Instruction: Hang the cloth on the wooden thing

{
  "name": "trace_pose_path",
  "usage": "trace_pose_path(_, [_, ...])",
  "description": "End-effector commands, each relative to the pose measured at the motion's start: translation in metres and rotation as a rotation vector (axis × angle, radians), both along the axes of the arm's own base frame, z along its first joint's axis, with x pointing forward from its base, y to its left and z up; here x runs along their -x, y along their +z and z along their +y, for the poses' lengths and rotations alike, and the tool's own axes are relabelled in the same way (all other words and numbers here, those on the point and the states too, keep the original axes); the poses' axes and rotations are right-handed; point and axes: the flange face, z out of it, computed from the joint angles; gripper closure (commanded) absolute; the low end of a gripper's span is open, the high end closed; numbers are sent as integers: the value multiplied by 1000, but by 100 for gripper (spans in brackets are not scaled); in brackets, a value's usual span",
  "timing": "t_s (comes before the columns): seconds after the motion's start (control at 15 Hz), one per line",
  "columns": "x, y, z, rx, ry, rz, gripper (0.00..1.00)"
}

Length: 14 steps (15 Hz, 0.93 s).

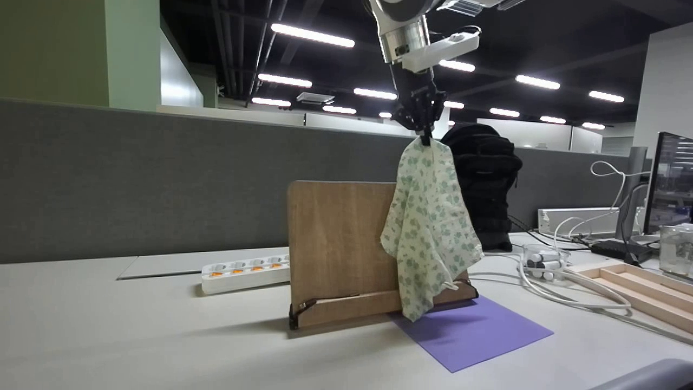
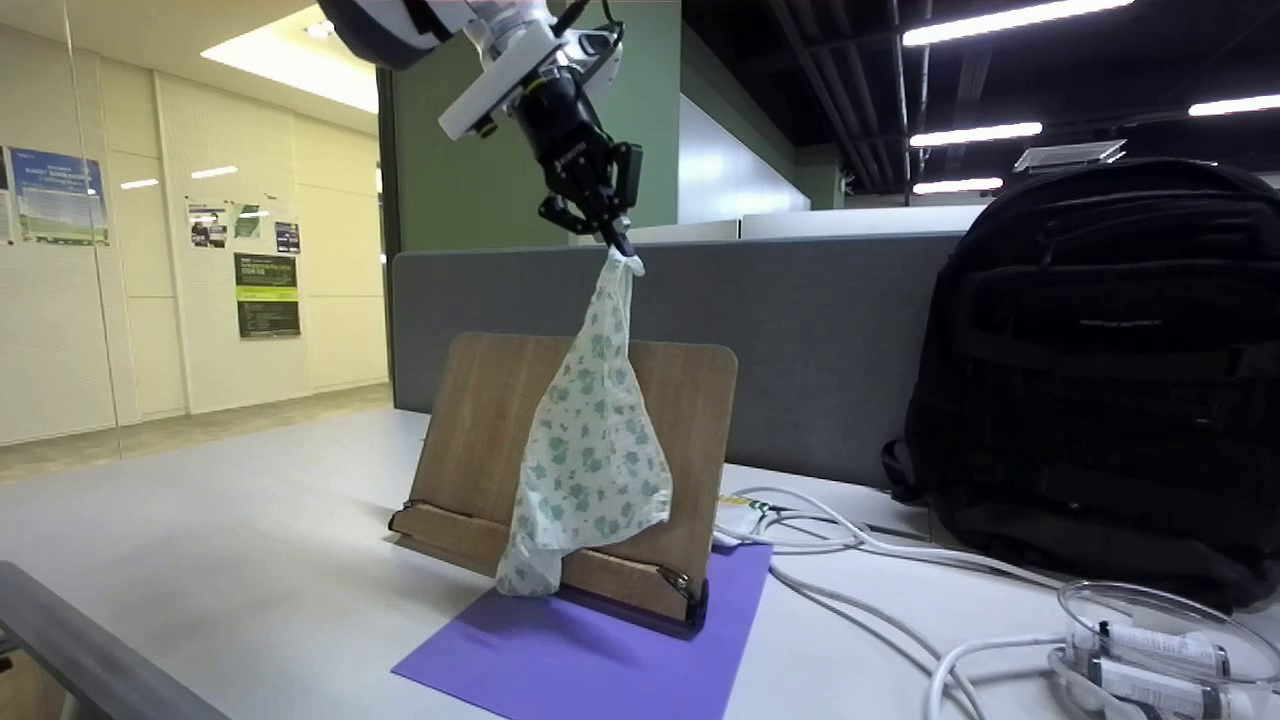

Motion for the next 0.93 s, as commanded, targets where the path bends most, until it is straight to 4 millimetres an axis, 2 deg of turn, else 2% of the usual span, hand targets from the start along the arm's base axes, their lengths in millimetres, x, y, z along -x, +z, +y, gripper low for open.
trace_pose_path(0.0, [-38, 4, 3, -1, -85, -67, 100])
trace_pose_path(0.53, [-84, 21, 42, -101, -55, -150, 100])
trace_pose_path(0.87, [-109, 29, 51, -114, -52, -198, 100])
